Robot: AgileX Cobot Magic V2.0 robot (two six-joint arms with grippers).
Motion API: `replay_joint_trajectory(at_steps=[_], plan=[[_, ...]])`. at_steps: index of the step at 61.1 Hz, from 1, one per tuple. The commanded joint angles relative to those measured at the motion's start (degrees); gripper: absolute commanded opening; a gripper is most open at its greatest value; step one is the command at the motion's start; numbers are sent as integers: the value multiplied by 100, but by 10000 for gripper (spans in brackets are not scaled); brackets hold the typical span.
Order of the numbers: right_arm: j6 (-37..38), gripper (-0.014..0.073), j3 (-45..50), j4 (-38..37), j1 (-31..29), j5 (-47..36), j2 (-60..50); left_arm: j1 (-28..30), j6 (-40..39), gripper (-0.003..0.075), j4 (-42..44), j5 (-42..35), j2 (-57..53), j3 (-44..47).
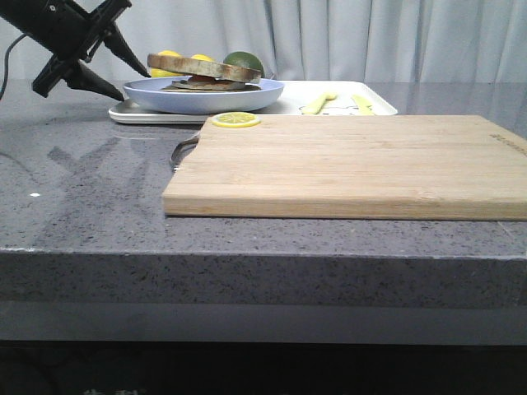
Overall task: Place bread and move sandwich to tray
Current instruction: 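Release the plate on the white tray and raise the left gripper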
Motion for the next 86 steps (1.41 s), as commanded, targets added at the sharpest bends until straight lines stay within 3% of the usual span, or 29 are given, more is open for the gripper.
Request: replay_joint_trajectory(at_steps=[1, 21, 30, 63, 86], plan=[[8, 466, -152, -14, 3, -426, 2, 76, 132, 414, -201, 42, -605, -187], [8, 466, -152, -14, 3, -426, 2, 243, 195, 413, 1809, 425, -1957, -138], [8, 466, -152, -14, 3, -426, 2, -8, 221, 413, 2474, 235, -2839, 324], [8, 466, -152, -14, 3, -426, 2, -1791, 470, 413, 4368, -2113, -6693, 4779], [8, 466, -152, -14, 3, -426, 2, -2182, 470, 413, 4368, -2279, -8808, 6977]])
